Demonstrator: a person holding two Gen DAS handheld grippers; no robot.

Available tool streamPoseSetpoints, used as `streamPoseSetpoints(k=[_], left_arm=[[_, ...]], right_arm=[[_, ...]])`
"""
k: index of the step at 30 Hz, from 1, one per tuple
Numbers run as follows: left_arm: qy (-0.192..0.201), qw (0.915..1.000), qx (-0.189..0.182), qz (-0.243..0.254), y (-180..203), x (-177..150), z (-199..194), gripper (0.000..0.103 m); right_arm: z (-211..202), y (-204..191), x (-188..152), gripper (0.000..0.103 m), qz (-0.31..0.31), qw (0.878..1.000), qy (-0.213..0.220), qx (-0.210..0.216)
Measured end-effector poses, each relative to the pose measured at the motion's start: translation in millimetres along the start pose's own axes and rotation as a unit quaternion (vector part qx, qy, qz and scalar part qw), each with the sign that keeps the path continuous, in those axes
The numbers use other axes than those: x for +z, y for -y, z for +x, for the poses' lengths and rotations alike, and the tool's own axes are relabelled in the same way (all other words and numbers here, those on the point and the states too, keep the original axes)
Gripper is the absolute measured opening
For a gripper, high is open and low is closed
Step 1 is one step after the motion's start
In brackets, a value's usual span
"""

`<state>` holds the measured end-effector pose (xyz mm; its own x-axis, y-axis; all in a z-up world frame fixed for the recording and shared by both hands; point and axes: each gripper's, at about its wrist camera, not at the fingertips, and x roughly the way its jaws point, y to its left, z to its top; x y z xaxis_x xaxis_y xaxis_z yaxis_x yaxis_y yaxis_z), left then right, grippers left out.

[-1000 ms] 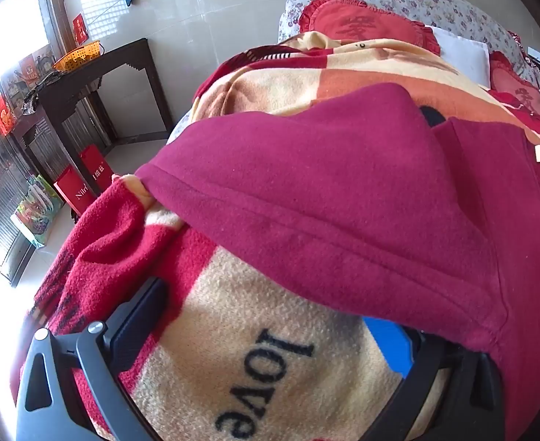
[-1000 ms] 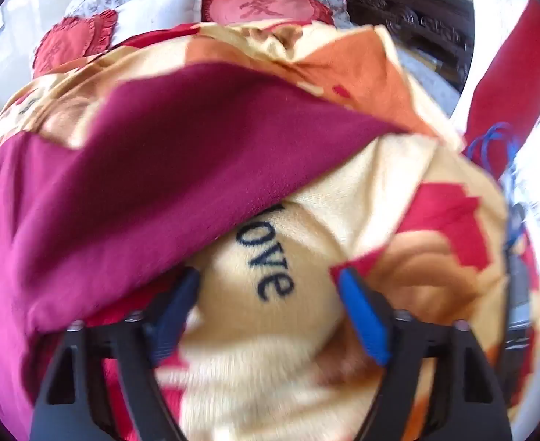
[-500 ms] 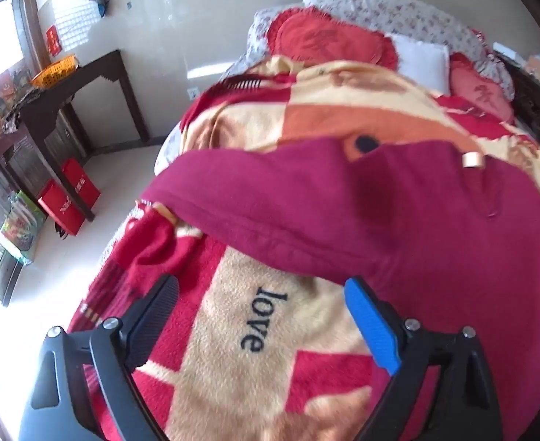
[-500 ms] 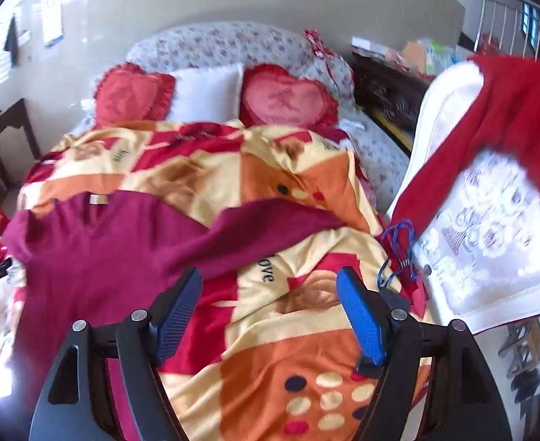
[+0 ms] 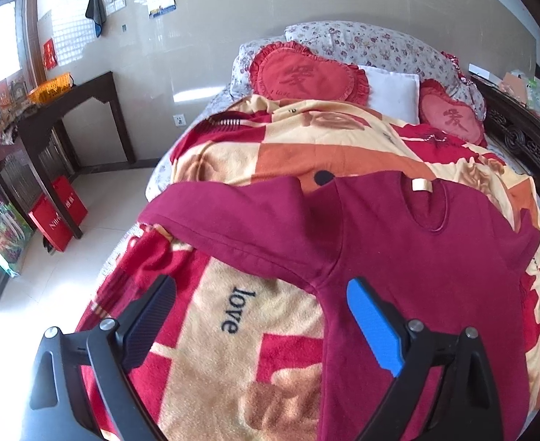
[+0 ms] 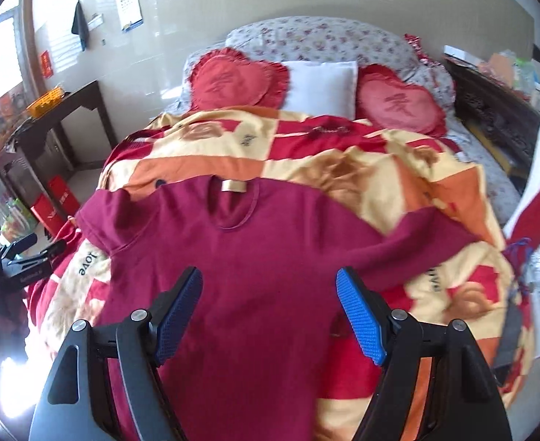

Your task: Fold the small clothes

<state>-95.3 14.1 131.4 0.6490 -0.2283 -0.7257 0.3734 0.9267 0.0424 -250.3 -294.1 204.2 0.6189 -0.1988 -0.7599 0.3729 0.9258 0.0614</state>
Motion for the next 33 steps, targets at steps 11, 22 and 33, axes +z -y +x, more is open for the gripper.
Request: streamPoseSetpoints(k=[11,22,33], left_arm=[[-0.104,0.991,-0.063,-0.057,5.7,-43.5,32.4,0.097],[-0.158,0.9731,-0.144,-0.086,22.3,-73.3,37.1,0.097],[-0.158,0.9744,-0.141,-0.075,27.4,-79.3,37.2,0.097]], right_arm=[[65.7,-64.3,-7.6,0.059,-0.059,0.996,-0.059,-0.03],[91.1,-76.0,-7.7,0.059,-0.072,0.992,-0.094,-0.052],[103.1,-96.8,-5.9,0.059,-0.087,0.989,-0.105,-0.049]])
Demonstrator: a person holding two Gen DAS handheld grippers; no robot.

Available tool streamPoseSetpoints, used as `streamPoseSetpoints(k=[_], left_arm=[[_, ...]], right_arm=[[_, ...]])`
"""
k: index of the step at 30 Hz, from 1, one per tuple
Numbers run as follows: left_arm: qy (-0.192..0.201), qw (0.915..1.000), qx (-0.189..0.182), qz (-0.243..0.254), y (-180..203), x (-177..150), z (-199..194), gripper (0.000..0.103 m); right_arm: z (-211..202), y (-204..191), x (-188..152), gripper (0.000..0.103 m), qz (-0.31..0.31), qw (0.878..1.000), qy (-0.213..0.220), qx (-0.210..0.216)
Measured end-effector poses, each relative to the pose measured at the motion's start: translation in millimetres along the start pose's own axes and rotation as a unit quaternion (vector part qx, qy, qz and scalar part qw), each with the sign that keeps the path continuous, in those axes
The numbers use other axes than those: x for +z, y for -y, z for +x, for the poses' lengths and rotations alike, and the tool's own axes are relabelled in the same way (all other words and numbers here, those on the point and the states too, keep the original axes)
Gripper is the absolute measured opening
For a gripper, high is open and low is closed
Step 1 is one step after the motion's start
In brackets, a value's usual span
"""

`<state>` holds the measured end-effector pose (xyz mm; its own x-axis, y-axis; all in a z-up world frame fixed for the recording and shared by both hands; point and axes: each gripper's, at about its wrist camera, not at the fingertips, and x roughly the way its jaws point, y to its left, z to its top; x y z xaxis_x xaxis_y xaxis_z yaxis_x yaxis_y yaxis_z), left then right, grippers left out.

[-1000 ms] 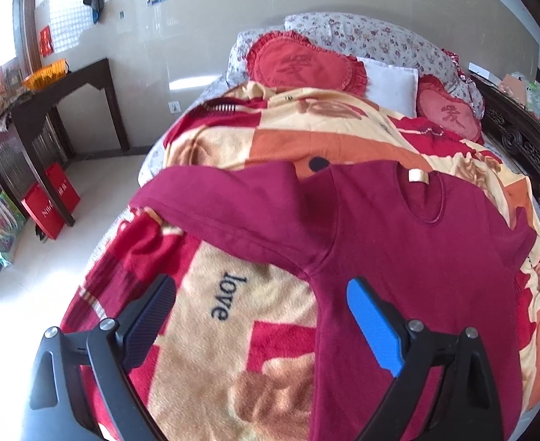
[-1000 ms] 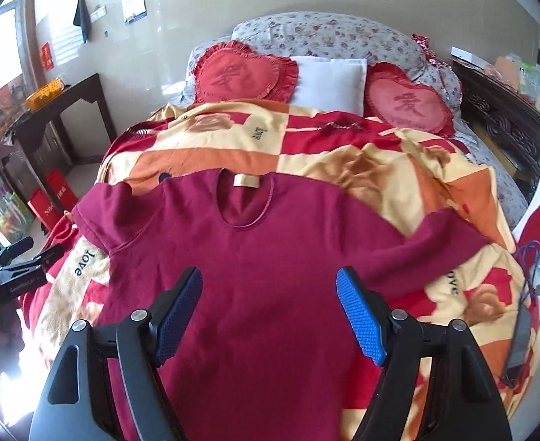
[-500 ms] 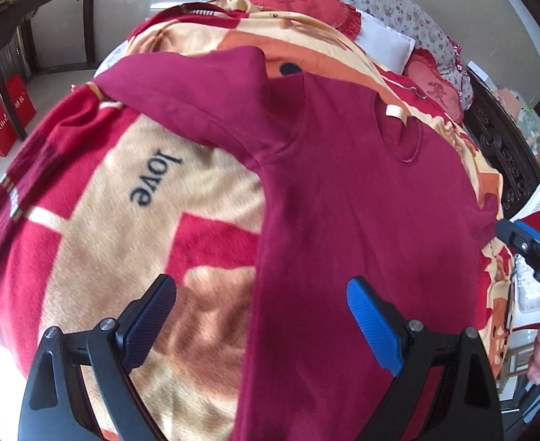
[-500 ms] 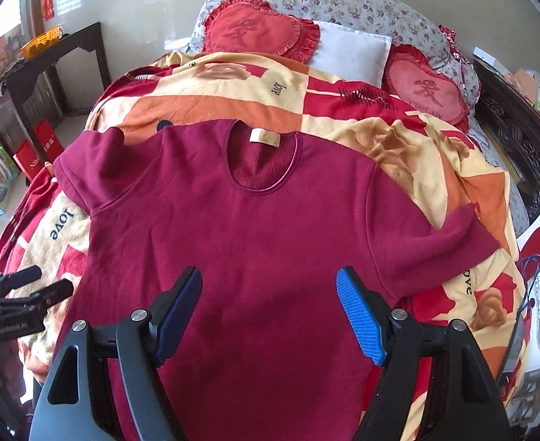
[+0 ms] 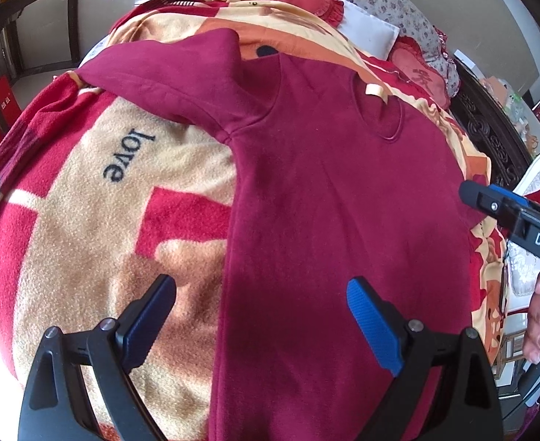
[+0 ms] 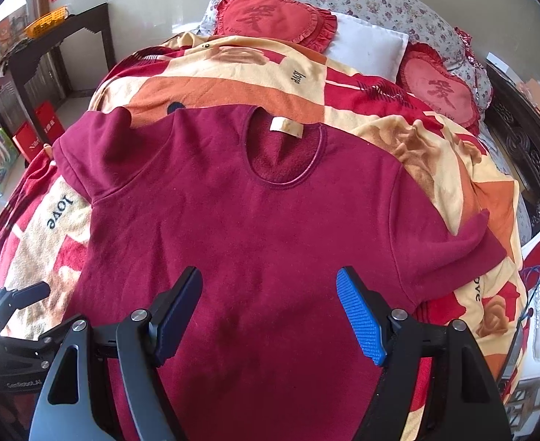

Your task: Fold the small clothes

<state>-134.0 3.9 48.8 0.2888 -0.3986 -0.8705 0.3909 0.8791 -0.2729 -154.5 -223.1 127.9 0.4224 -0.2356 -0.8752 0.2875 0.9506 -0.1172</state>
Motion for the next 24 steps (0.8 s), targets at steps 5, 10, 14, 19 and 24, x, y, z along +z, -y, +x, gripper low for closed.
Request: streamPoseSetpoints(k=[5,10,14,19,24], left_arm=[[0.003,1.0,0.007,-0.003,-6.0,0.5,-1.9,0.097],[0.009,0.9998,0.019,0.002,-8.3,1.0,-4.3,0.097],[0.009,0.9997,0.021,0.001,-9.7,1.9,-4.3,0.097],[0.01,0.9996,0.026,0.003,-11.1,3.6,-4.0,0.097],[0.012,0.9993,0.034,0.003,-15.1,4.9,-3.5,0.097]], right_arm=[[0.1,-8.5,2.3,0.059,-0.007,1.0,0.003,0.003],[1.7,-12.8,2.7,0.059,-0.011,1.0,0.001,0.007],[2.8,-16.8,2.8,0.059,-0.018,1.0,0.0,0.007],[4.1,-19.0,2.7,0.059,-0.023,1.0,-0.003,0.009],[6.4,-23.9,5.2,0.059,-0.028,1.0,-0.005,0.011]])
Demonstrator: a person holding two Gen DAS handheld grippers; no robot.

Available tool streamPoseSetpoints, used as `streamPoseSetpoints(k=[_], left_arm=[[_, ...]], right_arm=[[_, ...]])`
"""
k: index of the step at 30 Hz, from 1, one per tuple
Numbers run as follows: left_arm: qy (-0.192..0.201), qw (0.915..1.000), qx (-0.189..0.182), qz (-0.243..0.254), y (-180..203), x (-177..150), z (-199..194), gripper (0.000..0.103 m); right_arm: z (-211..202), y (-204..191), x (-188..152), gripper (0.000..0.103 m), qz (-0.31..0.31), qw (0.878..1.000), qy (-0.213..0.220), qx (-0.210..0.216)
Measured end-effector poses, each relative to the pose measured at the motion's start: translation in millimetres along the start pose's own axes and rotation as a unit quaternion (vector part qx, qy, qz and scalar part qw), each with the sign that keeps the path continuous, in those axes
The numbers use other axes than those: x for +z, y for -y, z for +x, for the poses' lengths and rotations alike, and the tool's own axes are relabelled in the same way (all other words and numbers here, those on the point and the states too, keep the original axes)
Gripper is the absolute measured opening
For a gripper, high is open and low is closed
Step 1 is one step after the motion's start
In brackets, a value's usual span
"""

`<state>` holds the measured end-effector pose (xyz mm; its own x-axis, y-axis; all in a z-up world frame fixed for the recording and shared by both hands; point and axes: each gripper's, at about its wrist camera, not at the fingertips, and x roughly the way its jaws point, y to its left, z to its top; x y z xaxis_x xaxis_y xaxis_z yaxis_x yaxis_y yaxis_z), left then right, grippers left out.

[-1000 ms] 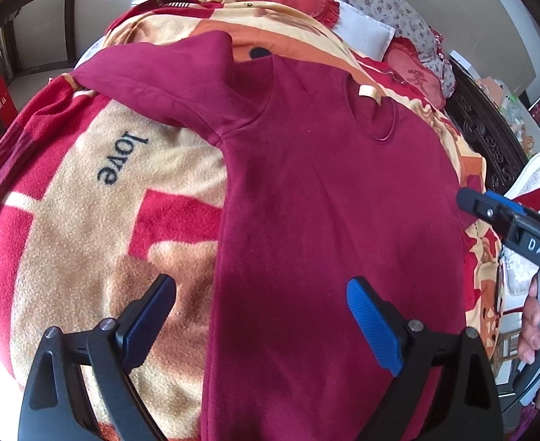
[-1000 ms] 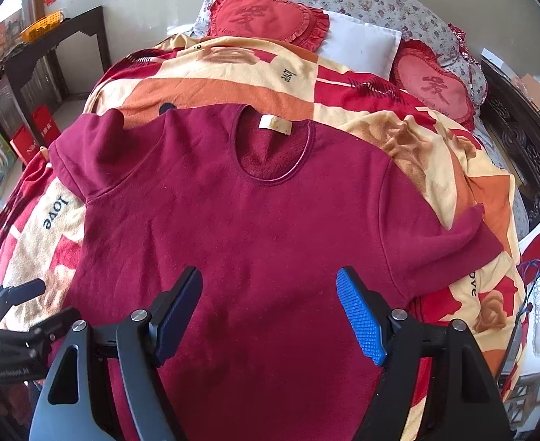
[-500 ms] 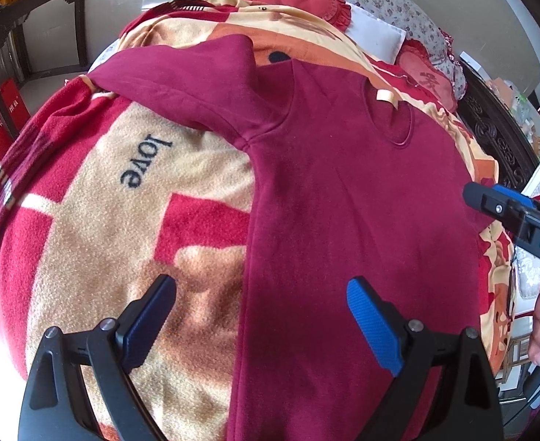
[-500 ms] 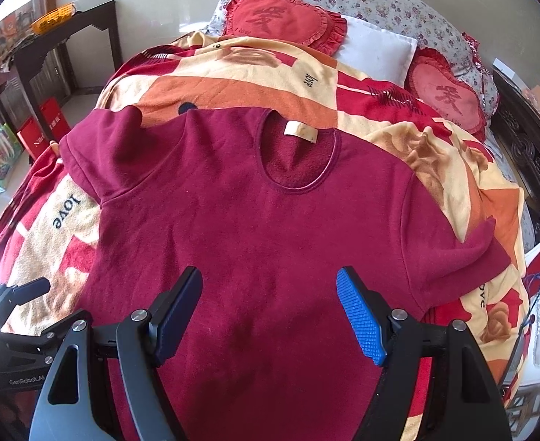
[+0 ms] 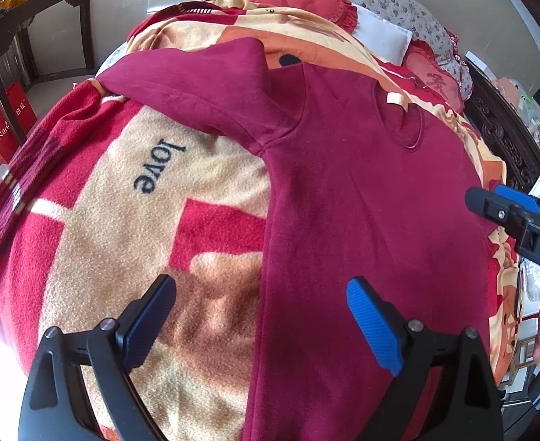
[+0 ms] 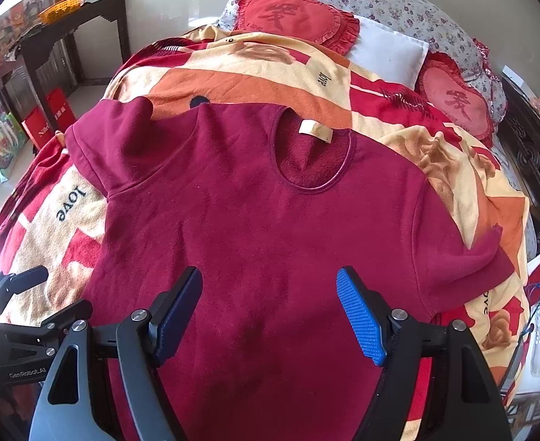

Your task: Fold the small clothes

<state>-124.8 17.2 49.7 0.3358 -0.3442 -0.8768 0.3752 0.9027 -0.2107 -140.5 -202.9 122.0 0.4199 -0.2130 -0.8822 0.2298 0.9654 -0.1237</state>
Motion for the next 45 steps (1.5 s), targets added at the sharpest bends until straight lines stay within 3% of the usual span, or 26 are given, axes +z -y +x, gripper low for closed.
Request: streamPoseSetpoints(k=[13,20,26,31,37,40,41,42,43,44,45], left_arm=[[0.005,0.9997,0.023,-0.011,-23.1,5.4,0.8,0.096],[0.021,0.9981,0.027,-0.051,-66.8,14.2,-14.3,0.097],[0.07,0.9879,0.063,-0.123,-130.9,20.3,-40.8,0.096],[0.059,0.9843,0.08,-0.146,-156.9,18.9,-32.4,0.096],[0.046,0.9803,0.086,-0.172,-178.4,19.0,-18.9,0.096],[0.046,0.9794,0.091,-0.175,-183.8,23.3,-18.0,0.096],[0.046,0.9791,0.091,-0.176,-185.2,24.8,-17.3,0.096],[0.045,0.9787,0.091,-0.178,-186.6,24.7,-17.8,0.096],[0.045,0.9785,0.092,-0.179,-187.4,25.3,-17.7,0.096],[0.047,0.9783,0.093,-0.179,-187.7,26.1,-18.2,0.096],[0.049,0.9782,0.095,-0.178,-187.5,26.9,-18.8,0.096]], right_arm=[[10.4,-30.4,20.3,0.059,-0.028,1.0,0.0,0.013],[17.6,-76.9,53.3,0.059,-0.063,0.997,0.011,0.045],[24.3,-160.4,118.8,0.057,-0.111,0.982,0.049,0.142],[66.2,-261.9,178.0,0.057,-0.17,0.967,0.064,0.178],[135.5,-360.0,211.3,0.057,-0.261,0.956,0.049,0.126],[172.5,-389.7,210.7,0.056,-0.301,0.95,0.004,0.085],[183.6,-394.1,210.2,0.047,-0.307,0.949,-0.011,0.067],[191.2,-395.3,209.5,0.029,-0.306,0.95,-0.019,0.063],[190.6,-392.4,210.0,0.018,-0.299,0.951,-0.015,0.07],[187.0,-385.8,213.2,0.0,-0.28,0.956,-0.011,0.086],[178.5,-374.6,215.2,0.0,-0.26,0.96,-0.007,0.101]])
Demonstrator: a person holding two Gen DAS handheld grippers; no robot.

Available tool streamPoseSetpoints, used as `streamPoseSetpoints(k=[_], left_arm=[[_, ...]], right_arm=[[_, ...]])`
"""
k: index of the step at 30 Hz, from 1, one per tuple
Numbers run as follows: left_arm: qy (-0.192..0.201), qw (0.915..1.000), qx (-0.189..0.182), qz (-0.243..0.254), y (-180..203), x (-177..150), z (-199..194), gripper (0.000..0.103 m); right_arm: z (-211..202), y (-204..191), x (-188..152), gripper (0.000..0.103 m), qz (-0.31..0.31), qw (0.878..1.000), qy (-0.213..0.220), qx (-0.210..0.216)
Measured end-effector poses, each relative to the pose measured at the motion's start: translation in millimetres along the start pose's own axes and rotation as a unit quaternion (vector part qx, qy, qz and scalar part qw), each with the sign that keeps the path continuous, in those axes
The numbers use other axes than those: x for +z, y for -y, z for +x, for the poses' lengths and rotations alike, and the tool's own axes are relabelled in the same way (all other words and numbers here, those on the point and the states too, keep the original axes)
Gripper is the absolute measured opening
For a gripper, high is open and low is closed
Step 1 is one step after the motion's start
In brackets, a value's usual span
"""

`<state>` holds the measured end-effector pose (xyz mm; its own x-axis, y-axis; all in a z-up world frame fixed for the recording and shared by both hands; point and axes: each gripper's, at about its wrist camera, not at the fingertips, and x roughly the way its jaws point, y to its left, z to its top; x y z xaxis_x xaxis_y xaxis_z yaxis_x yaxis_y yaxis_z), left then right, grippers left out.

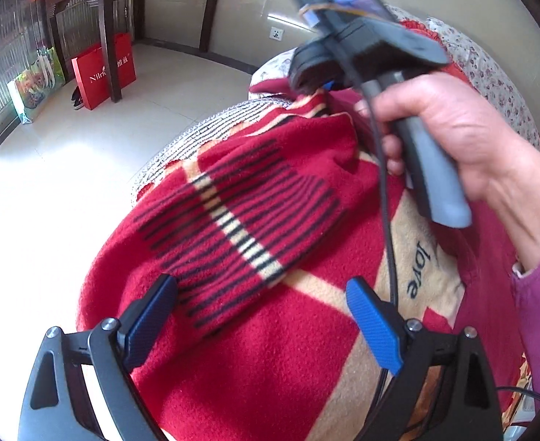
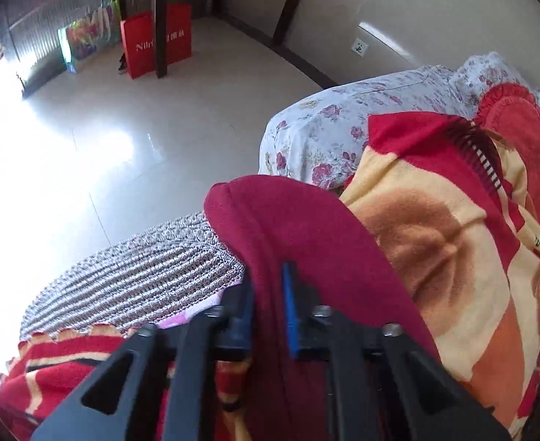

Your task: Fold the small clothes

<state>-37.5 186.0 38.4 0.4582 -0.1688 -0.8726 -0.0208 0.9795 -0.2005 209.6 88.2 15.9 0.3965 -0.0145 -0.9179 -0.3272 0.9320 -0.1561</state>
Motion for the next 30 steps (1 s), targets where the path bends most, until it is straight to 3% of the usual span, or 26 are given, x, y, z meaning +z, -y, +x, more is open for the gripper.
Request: streamPoseSetpoints(k=[4,8,11,13,16,19,20,22,23,26,30], left_arm=[[0.011,0.9999,-0.002,-0.002,7.1,-4.1,-12.9,0.096],[0.036,0.9993,-0.011,0.008,25.3,-6.1,-33.9,0.096],[0.053,0.9981,-0.013,0.03,50.1,-12.8,-48.7,0.096],[0.057,0.9971,-0.024,0.043,69.5,-17.7,-56.1,0.096],[0.055,0.9954,-0.032,0.071,98.7,-25.6,-59.8,0.096],[0.052,0.9927,-0.038,0.102,130.6,-35.9,-56.8,0.096],[0.05,0.9917,-0.039,0.112,140.9,-38.7,-54.7,0.096],[0.039,0.9894,-0.042,0.134,160.2,-44.2,-47.8,0.096],[0.034,0.9879,-0.046,0.144,170.4,-47.6,-45.2,0.096],[0.025,0.9825,-0.041,0.18,197.1,-58.8,-37.4,0.096],[0.016,0.977,-0.017,0.212,216.4,-68.9,-21.6,0.096]], right_arm=[[-72.1,42.8,-13.2,0.0,0.081,0.988,0.094,0.094],[-172.4,117.2,-72.6,0.0,0.172,0.954,0.186,0.159],[-231.6,174.4,-136.9,0.0,0.218,0.937,0.231,0.143],[-260.2,207.4,-189.6,0.0,0.247,0.931,0.248,0.102],[-278.5,249.8,-278.9,0.0,0.301,0.921,0.245,0.039],[-261.3,285.3,-370.6,0.0,0.38,0.902,0.203,0.005],[-240.4,297.4,-401.0,0.0,0.406,0.897,0.171,-0.012],[-204.7,313.2,-443.2,0.0,0.442,0.89,0.111,-0.01],[-186.1,320.8,-468.6,0.0,0.469,0.879,0.084,0.018],[-183.3,324.3,-515.7,0.014,0.512,0.854,0.085,0.029],[-218.2,320.6,-530.9,0.017,0.506,0.856,0.107,-0.01]])
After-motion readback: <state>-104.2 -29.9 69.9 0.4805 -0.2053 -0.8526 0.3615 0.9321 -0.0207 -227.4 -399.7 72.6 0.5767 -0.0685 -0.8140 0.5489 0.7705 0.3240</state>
